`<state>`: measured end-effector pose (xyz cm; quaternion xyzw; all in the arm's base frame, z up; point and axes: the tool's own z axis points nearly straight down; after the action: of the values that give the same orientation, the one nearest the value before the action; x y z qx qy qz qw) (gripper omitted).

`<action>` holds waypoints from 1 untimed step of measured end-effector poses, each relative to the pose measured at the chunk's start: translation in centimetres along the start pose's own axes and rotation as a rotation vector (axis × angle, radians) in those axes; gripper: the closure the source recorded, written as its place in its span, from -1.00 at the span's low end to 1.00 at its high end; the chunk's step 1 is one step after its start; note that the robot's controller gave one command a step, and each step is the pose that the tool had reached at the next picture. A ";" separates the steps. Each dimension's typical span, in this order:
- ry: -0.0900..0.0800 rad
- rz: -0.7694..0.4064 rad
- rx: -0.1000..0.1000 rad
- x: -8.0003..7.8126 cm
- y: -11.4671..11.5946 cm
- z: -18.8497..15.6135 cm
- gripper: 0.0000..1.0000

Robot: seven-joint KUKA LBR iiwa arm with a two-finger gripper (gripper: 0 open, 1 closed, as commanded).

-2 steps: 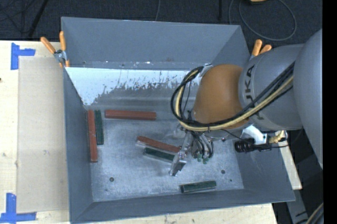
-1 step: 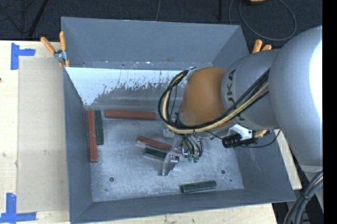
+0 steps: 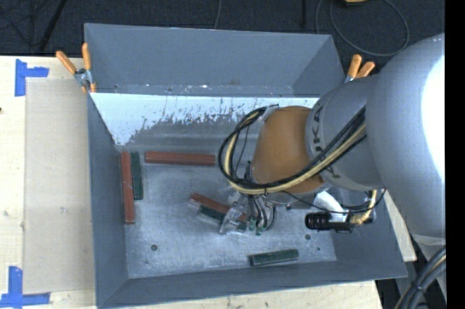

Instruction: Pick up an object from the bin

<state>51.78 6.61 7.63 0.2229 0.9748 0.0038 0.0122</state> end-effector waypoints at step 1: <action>0.000 0.000 0.000 0.0 0.0 0.0 1.00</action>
Offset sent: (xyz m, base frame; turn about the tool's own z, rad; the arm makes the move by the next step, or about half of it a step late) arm -0.0001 0.0000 0.0515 -0.0002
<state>51.78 6.61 7.63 0.2229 0.9748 0.0038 0.0122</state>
